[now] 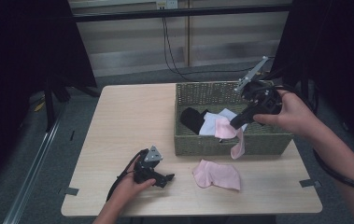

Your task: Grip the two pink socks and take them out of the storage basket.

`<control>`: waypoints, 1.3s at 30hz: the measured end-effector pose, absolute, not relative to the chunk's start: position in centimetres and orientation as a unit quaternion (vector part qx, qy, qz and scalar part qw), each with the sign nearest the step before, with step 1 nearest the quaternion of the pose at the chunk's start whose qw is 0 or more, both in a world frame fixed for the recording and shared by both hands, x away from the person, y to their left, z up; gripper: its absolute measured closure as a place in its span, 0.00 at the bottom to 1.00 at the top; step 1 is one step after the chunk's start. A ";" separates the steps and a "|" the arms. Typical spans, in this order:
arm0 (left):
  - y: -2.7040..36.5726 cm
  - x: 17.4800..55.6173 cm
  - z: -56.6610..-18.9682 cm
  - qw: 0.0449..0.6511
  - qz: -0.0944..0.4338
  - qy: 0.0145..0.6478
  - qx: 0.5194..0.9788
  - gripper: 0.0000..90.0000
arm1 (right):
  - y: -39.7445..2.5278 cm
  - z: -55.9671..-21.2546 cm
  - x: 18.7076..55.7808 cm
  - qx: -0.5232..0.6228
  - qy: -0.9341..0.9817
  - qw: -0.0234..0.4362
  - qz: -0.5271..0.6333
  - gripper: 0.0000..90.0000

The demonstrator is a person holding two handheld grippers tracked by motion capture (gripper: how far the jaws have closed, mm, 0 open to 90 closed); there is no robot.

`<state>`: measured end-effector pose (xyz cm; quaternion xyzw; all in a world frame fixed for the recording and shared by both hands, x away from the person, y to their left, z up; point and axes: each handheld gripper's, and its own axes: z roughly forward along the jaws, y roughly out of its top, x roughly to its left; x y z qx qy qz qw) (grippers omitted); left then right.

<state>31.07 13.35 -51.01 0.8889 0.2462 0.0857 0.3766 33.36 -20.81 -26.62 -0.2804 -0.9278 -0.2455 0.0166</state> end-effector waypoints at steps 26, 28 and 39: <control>13.3 31.1 -51.1 0.379 0.088 0.247 0.888 0.04 | -21.4 -31.3 31.9 -0.283 -0.924 0.022 -0.257 0.47; 13.3 31.1 -51.1 0.379 0.087 0.247 0.888 0.04 | -21.6 -31.8 31.8 -0.283 -0.925 0.013 -0.252 0.42; 13.4 31.1 -51.0 0.375 0.087 0.244 0.890 0.04 | -22.7 -34.4 31.0 -0.299 -0.924 -0.013 -0.238 0.27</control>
